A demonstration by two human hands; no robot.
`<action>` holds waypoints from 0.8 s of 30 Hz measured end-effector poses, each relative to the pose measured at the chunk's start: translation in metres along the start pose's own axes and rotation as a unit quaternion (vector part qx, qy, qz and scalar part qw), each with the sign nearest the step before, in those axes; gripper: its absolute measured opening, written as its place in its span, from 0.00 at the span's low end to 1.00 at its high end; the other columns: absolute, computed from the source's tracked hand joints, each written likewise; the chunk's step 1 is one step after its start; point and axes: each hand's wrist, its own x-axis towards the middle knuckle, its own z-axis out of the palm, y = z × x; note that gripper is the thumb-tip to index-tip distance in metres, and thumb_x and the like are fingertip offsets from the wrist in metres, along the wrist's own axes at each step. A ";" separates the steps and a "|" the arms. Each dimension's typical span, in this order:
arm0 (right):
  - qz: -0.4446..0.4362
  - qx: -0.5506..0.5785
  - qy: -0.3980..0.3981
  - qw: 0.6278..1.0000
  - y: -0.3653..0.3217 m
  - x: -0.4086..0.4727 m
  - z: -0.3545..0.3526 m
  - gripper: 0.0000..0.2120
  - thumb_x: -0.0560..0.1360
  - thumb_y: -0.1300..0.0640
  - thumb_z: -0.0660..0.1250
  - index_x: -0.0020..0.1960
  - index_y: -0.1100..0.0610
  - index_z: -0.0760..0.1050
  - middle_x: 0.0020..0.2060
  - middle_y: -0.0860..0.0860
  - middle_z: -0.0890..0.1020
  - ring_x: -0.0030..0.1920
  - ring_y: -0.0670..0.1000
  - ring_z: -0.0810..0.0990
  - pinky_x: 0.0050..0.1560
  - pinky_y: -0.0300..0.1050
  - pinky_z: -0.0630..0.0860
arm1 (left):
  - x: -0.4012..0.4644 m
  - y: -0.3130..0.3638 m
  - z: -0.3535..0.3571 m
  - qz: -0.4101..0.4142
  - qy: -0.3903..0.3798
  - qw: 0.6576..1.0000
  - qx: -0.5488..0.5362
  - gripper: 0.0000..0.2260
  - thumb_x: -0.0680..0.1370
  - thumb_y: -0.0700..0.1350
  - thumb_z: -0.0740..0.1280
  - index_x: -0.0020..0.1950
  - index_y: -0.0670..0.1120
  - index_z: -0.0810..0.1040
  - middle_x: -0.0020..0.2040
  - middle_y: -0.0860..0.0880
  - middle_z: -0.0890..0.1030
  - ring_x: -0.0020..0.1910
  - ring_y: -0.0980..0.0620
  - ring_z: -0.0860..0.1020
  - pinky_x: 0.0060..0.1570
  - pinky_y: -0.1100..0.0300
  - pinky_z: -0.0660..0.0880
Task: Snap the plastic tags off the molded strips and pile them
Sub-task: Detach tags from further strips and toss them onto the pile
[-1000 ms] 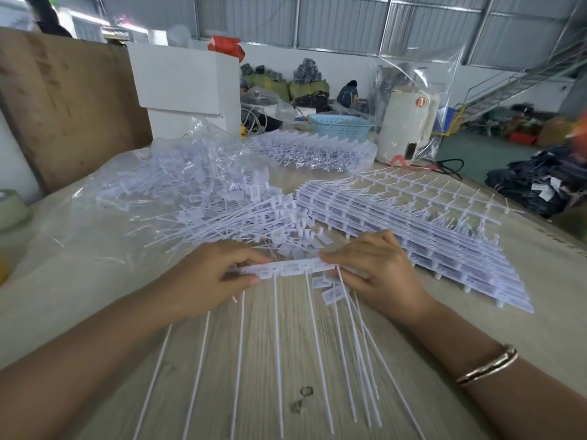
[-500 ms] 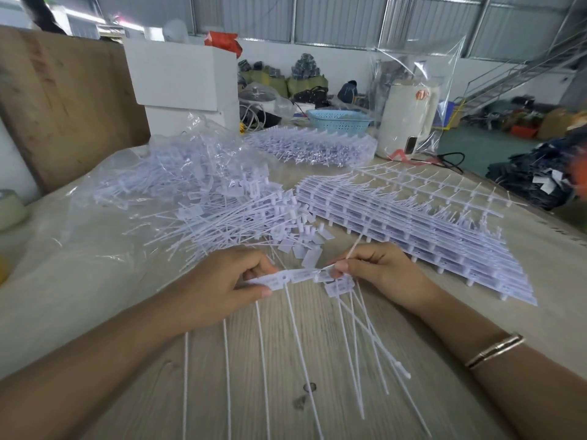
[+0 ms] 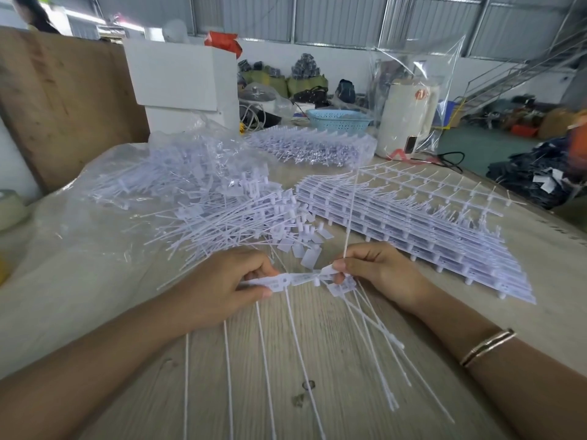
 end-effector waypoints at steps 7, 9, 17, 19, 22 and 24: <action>-0.156 -0.095 0.026 0.983 -0.001 0.001 0.002 0.06 0.72 0.66 0.69 0.47 0.66 0.82 0.40 0.56 0.83 0.41 0.55 0.82 0.46 0.51 0.77 | -0.001 -0.003 -0.006 -0.052 -0.043 0.996 -0.065 0.09 0.76 0.46 0.67 0.52 0.60 0.76 0.42 0.61 0.76 0.44 0.61 0.74 0.43 0.69 0.67; -0.200 -0.146 0.044 0.968 0.000 0.003 0.004 0.07 0.72 0.61 0.70 0.49 0.60 0.83 0.42 0.55 0.84 0.42 0.54 0.82 0.47 0.62 0.73 | 0.001 -0.001 -0.007 -0.067 -0.035 0.994 -0.075 0.07 0.78 0.52 0.62 0.53 0.60 0.77 0.44 0.58 0.77 0.44 0.60 0.74 0.41 0.66 0.69; -0.218 -0.237 0.053 0.945 -0.001 0.002 0.011 0.06 0.72 0.57 0.70 0.47 0.54 0.84 0.39 0.47 0.84 0.39 0.48 0.79 0.47 0.53 0.64 | 0.007 0.008 0.003 -0.019 0.012 0.999 -0.024 0.04 0.73 0.45 0.72 0.40 0.52 0.79 0.37 0.56 0.78 0.41 0.58 0.74 0.40 0.70 0.67; -0.196 -0.214 0.043 0.956 0.000 0.002 0.012 0.03 0.72 0.59 0.71 0.44 0.56 0.84 0.37 0.46 0.84 0.37 0.46 0.79 0.46 0.54 0.68 | 0.006 0.008 0.004 -0.008 0.019 1.000 -0.020 0.04 0.72 0.44 0.72 0.40 0.51 0.79 0.36 0.56 0.77 0.40 0.57 0.74 0.39 0.69 0.67; -0.136 -0.118 0.047 0.983 0.001 0.003 0.011 0.07 0.73 0.61 0.69 0.37 0.56 0.82 0.31 0.46 0.81 0.31 0.45 0.76 0.40 0.40 0.71 | 0.005 0.007 0.005 0.015 0.015 1.000 0.010 0.05 0.72 0.45 0.73 0.40 0.51 0.78 0.34 0.58 0.73 0.36 0.58 0.72 0.38 0.64 0.68; -0.122 -0.106 0.045 0.986 0.001 0.004 0.007 0.09 0.72 0.57 0.68 0.37 0.60 0.82 0.30 0.50 0.81 0.30 0.53 0.77 0.36 0.38 0.71 | 0.004 0.006 0.005 0.006 0.017 1.000 0.004 0.07 0.73 0.46 0.72 0.39 0.55 0.76 0.33 0.58 0.73 0.36 0.58 0.72 0.36 0.65 0.67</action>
